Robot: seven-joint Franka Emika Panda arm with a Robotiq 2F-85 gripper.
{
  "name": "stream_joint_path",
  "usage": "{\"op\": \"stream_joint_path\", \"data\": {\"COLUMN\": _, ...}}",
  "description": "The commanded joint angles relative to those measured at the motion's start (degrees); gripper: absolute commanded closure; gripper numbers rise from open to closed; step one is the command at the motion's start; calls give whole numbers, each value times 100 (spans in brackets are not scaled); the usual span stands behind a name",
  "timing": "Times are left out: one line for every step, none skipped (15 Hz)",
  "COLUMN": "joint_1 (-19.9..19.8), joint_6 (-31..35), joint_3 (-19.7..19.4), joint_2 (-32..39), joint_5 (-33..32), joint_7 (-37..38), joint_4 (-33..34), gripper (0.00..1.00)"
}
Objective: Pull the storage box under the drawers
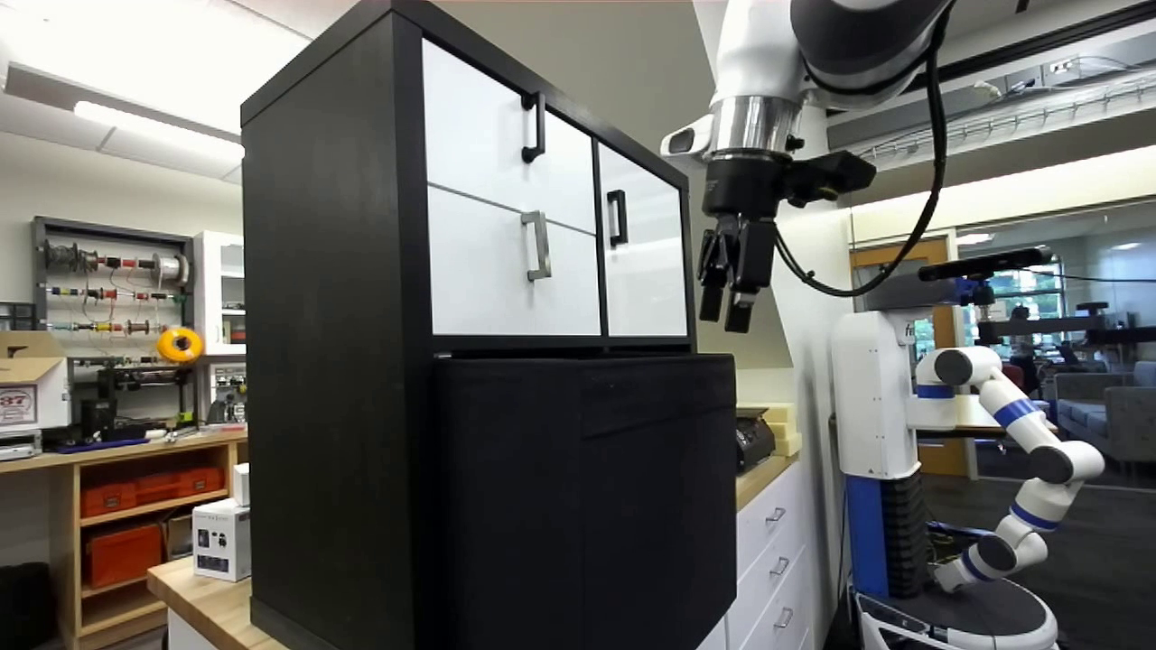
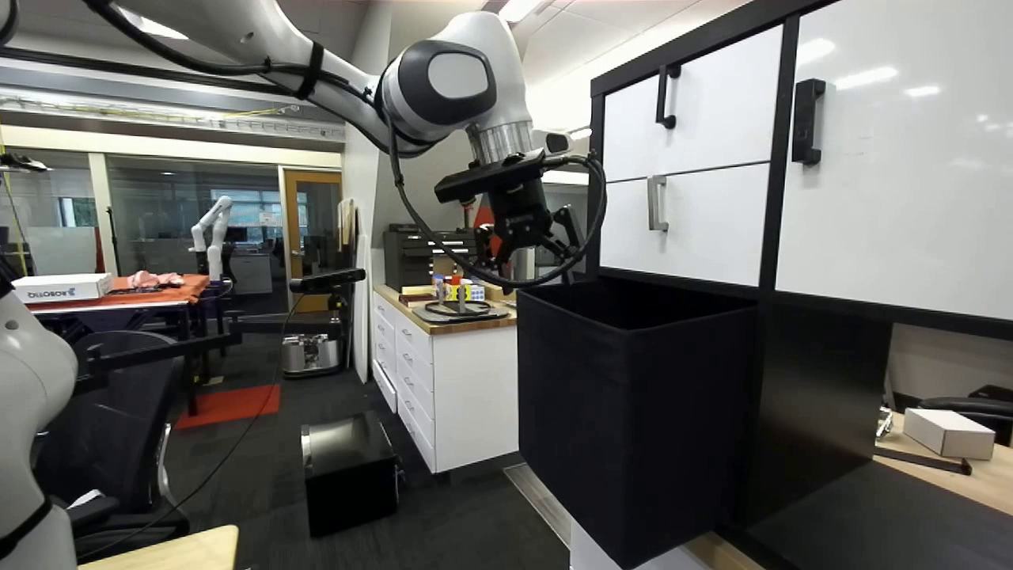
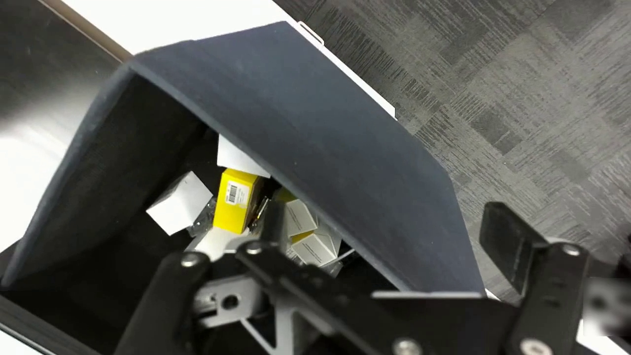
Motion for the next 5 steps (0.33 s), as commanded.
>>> {"op": "stream_joint_path", "data": {"joint_1": -22, "joint_6": -597, "joint_3": -9, "joint_2": 78, "joint_5": 6, "joint_7": 761, "joint_4": 331, "gripper": 0}}
{"op": "stream_joint_path", "data": {"joint_1": -31, "joint_6": -663, "joint_3": -5, "joint_2": 88, "joint_5": -5, "joint_7": 929, "joint_4": 344, "gripper": 0}}
{"op": "stream_joint_path", "data": {"joint_1": 37, "joint_6": -399, "joint_3": -45, "joint_2": 21, "joint_5": -12, "joint_7": 573, "joint_4": 180, "gripper": 0}}
{"op": "stream_joint_path", "data": {"joint_1": 30, "joint_6": -438, "joint_3": -41, "joint_2": 30, "joint_5": -11, "joint_7": 697, "joint_4": 197, "gripper": 0}}
{"op": "stream_joint_path", "data": {"joint_1": 27, "joint_6": -450, "joint_3": -40, "joint_2": 37, "joint_5": -10, "joint_7": 745, "joint_4": 200, "gripper": 0}}
